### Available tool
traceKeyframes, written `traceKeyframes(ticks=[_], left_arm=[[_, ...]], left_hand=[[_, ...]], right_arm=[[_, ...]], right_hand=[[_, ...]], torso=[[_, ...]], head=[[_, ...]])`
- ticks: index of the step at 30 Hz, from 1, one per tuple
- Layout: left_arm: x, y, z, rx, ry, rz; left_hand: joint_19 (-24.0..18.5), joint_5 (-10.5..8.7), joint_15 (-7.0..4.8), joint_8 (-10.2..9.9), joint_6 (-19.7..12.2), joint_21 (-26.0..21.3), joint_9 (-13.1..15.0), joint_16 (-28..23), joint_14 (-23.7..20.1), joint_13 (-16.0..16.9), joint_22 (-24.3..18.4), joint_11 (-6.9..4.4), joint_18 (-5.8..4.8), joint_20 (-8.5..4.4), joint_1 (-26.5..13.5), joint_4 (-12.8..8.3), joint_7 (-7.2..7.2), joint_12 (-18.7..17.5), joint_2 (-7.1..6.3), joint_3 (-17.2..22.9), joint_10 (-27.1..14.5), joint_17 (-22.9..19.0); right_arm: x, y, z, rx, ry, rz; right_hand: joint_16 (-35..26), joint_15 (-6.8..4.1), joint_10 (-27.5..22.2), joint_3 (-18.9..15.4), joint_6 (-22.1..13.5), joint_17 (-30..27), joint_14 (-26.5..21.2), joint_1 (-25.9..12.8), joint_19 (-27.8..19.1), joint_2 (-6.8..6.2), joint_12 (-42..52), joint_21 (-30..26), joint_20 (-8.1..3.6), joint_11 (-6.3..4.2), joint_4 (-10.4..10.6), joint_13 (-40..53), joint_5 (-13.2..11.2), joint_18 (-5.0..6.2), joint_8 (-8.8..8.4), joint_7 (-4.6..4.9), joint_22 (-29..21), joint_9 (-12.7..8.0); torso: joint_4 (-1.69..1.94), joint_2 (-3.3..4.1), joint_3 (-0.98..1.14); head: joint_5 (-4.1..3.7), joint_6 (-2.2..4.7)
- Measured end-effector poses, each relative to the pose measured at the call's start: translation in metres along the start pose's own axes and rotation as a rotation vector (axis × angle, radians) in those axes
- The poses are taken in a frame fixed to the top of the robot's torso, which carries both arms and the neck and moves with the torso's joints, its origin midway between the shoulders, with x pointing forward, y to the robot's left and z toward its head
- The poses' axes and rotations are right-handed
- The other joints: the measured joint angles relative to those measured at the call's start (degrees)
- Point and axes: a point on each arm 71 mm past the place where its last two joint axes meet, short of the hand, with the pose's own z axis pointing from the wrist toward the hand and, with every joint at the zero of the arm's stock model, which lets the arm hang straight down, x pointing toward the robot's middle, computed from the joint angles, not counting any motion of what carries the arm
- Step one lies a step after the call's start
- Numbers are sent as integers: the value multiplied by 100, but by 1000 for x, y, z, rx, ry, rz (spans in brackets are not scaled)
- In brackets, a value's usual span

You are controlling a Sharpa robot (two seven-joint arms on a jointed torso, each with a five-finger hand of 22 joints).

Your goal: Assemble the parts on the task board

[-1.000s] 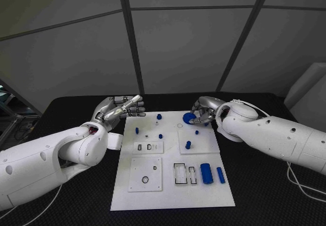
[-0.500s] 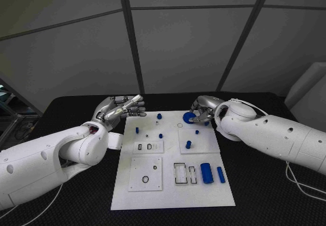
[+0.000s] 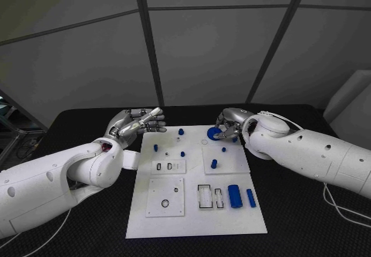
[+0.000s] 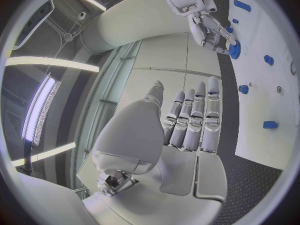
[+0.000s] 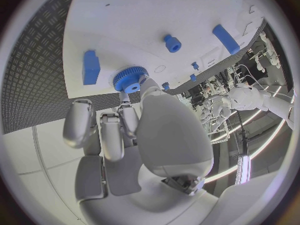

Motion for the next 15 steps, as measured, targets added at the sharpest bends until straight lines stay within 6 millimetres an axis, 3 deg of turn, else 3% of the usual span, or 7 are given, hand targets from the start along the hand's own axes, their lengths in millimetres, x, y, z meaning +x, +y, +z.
traceKeyframes(ticks=[5,8,15], left_arm=[[0,0,0,-2,1,-1],[0,0,0,-3,2,-1],[0,0,0,-5,1,0]], left_hand=[[0,0,0,0,0,0,0,0,0,0,-3,0,-1,0,18,0,0,0,18,0,0,4],[0,0,0,0,0,0,0,0,0,0,-5,0,-1,0,23,0,0,0,23,0,0,6],[0,0,20,-24,0,0,0,0,-20,0,-5,0,0,0,23,0,0,-22,23,0,0,6]], right_arm=[[-1,3,-1,-9,-13,-16],[-2,9,-3,-28,-32,-27],[-7,33,-13,-106,-107,-35]], right_hand=[[33,0,142,129,209,0,0,95,78,95,194,83,-28,-28,-122,135,-228,-1,52,-22,127,0],[65,0,261,187,278,-1,0,113,155,112,343,177,-30,-64,-131,135,-247,-91,55,-62,289,1],[89,0,415,303,325,-1,0,152,255,145,533,295,-51,-74,-218,135,-224,-90,47,-44,520,-1]], torso=[[0,1,1],[0,2,1],[0,2,2]], head=[[0,-4],[0,-4],[1,-4]])
